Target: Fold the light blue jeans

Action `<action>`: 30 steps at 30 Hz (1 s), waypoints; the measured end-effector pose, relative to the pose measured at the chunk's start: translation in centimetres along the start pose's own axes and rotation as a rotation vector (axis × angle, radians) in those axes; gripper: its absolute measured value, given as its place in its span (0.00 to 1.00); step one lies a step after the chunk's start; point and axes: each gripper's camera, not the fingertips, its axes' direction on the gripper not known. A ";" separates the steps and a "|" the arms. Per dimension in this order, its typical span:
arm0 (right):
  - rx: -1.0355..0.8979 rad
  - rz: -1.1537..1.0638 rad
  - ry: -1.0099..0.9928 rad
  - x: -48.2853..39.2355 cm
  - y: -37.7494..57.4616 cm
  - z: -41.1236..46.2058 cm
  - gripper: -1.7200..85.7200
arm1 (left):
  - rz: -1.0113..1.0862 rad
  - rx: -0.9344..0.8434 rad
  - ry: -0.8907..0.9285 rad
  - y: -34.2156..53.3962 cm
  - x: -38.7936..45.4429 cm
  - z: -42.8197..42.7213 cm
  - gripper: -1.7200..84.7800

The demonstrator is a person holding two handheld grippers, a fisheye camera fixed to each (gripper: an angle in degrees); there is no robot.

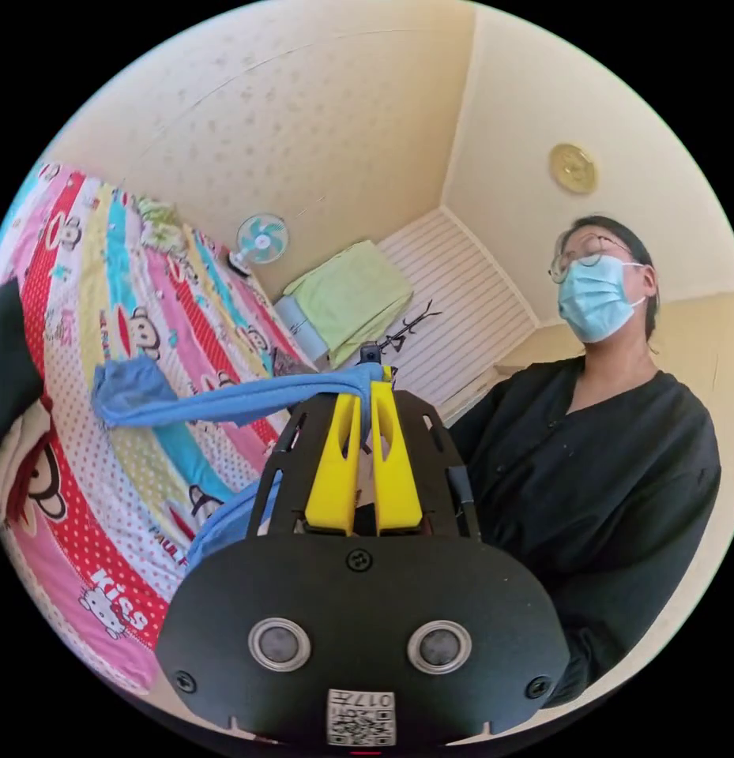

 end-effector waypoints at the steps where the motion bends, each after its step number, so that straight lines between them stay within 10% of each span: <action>1: -0.012 -0.079 0.013 -3.7 -1.5 -0.4 0.03 | 0.078 0.025 -0.010 -1.3 3.9 0.7 0.01; 10: -0.046 -0.274 0.141 -16.0 -9.5 -1.9 0.03 | 0.248 0.276 -0.131 -9.5 16.2 3.3 0.01; 24: -0.185 0.210 0.546 12.0 -11.3 -3.2 0.03 | -0.362 0.119 -0.420 -12.8 -19.8 12.7 0.01; 30: -0.323 0.382 0.579 16.9 1.6 -1.0 0.05 | -0.503 -0.056 -0.492 -0.3 -28.1 18.2 0.03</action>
